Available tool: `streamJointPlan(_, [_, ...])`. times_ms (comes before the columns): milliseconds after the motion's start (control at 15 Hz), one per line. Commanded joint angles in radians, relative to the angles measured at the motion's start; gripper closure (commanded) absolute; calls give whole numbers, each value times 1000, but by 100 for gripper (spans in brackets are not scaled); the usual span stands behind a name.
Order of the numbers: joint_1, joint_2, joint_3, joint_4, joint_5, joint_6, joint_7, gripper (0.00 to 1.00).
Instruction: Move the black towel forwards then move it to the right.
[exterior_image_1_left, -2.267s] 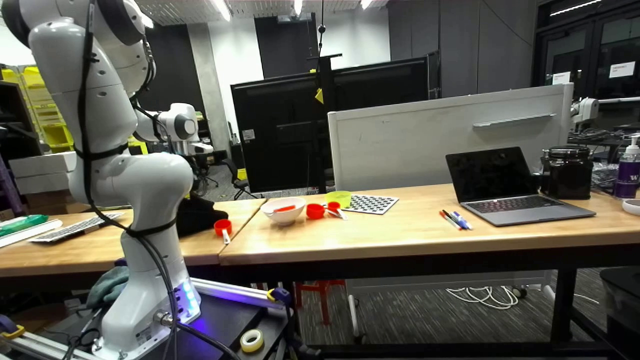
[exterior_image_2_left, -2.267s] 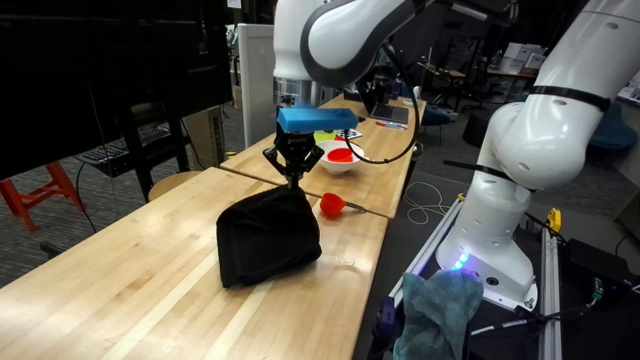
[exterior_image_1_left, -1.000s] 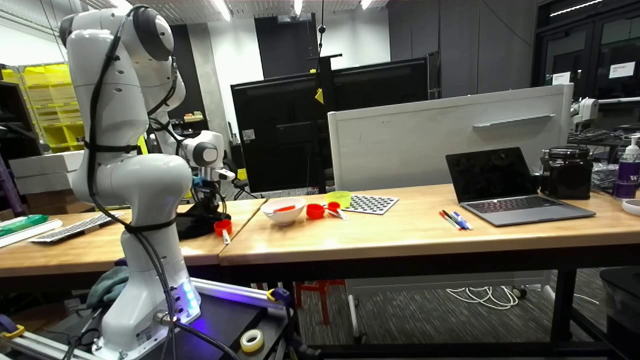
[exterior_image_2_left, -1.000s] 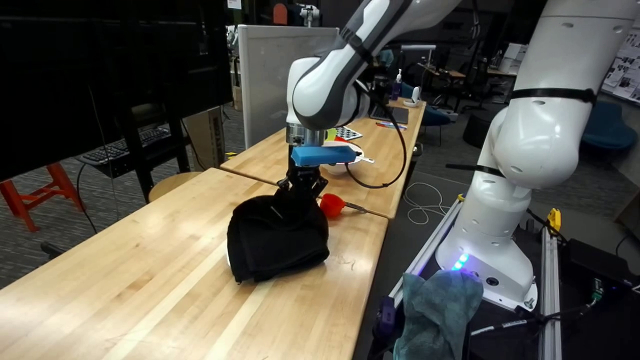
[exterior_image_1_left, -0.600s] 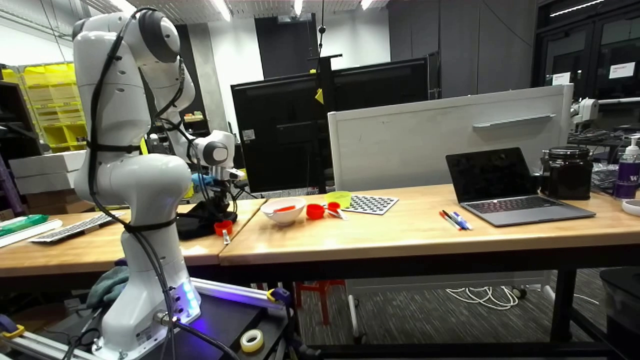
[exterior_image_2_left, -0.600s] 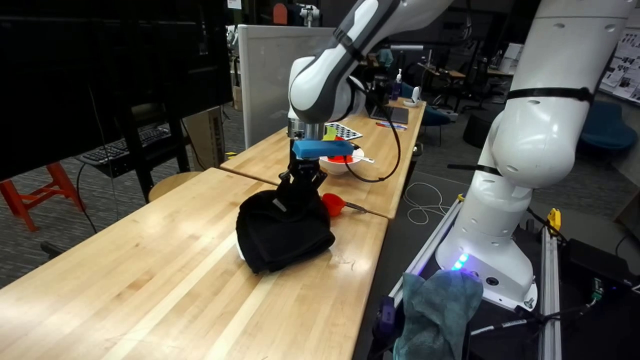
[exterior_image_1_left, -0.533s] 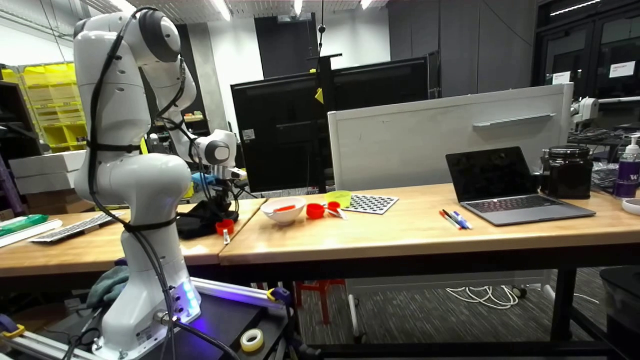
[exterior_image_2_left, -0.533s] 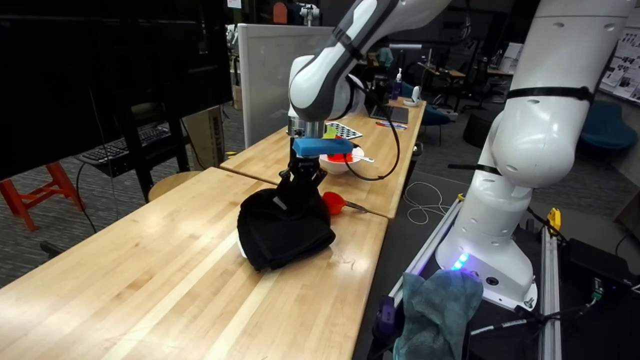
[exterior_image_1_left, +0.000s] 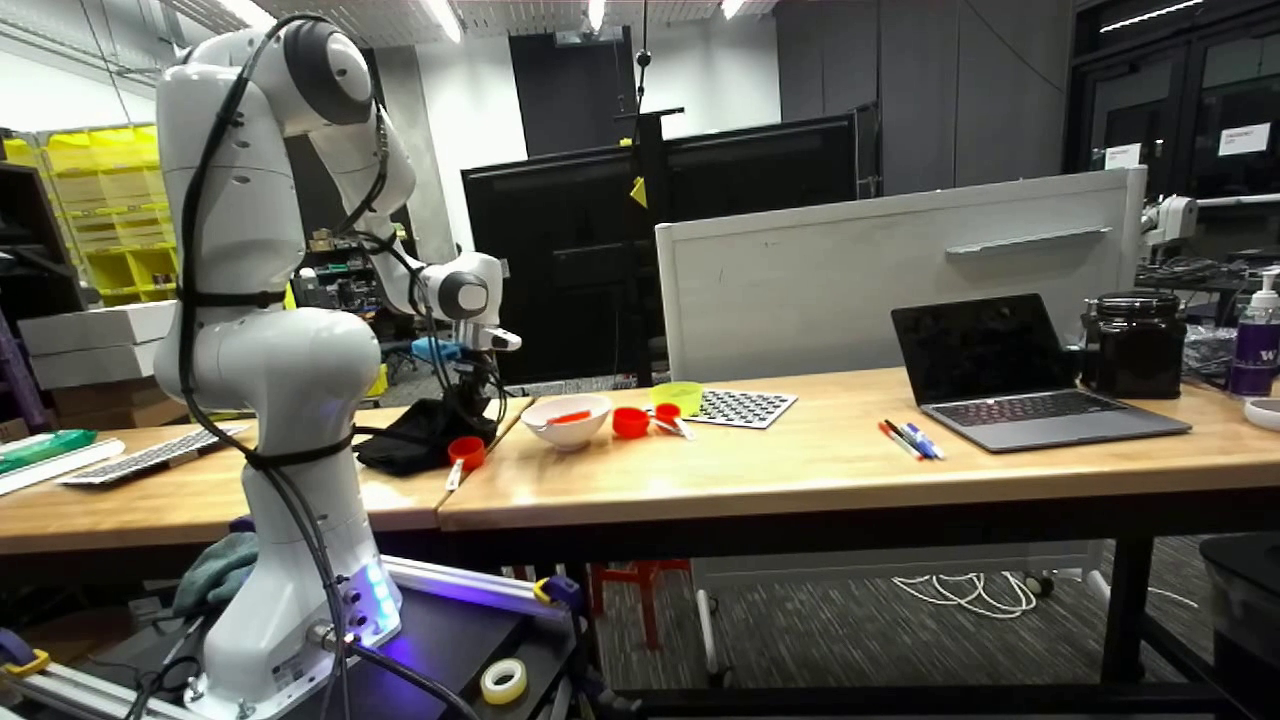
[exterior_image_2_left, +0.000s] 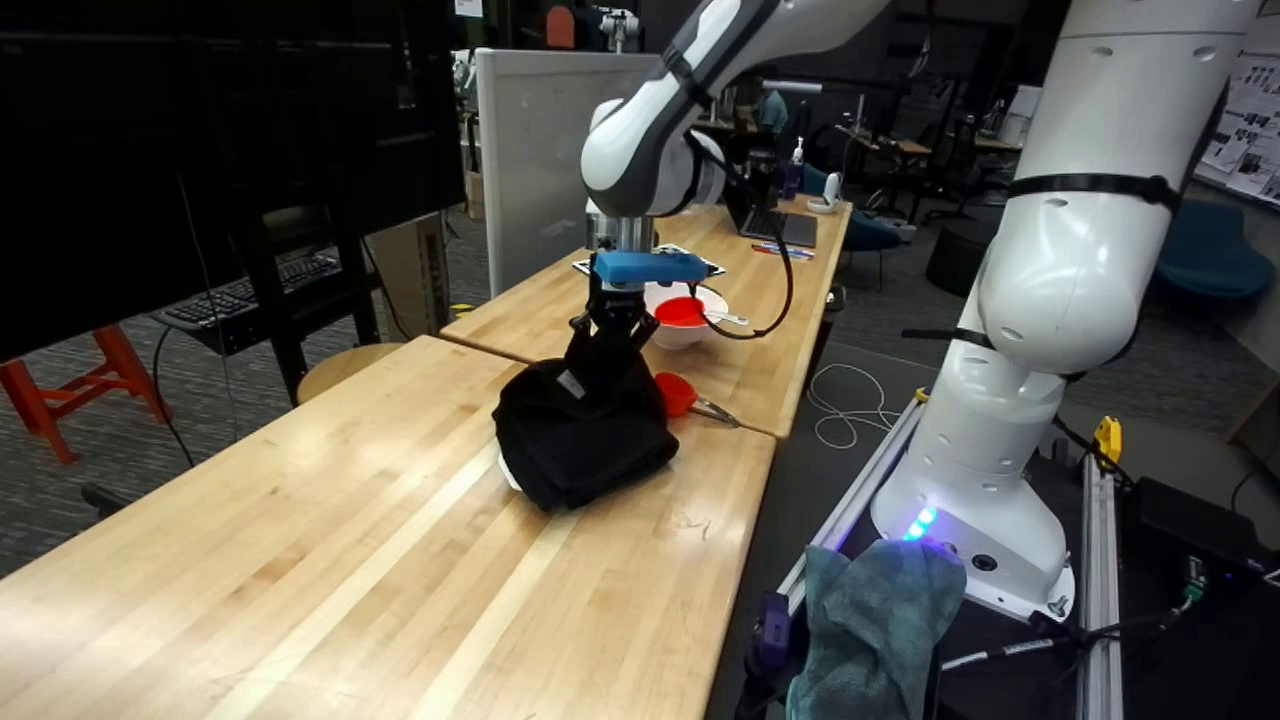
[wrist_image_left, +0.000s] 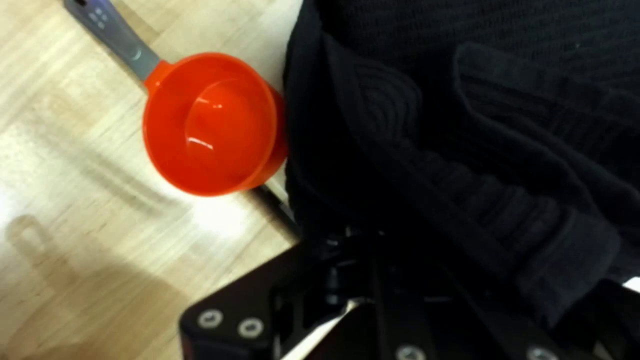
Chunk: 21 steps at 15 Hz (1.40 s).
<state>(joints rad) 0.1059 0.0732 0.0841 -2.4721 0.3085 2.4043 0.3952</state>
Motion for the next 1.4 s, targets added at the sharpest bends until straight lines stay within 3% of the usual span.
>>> streamJointPlan(0, [-33,0,-28,28,-18,-47,-44,100])
streamJointPlan(1333, [-179,25,-163,227,-90,-324,-254,100])
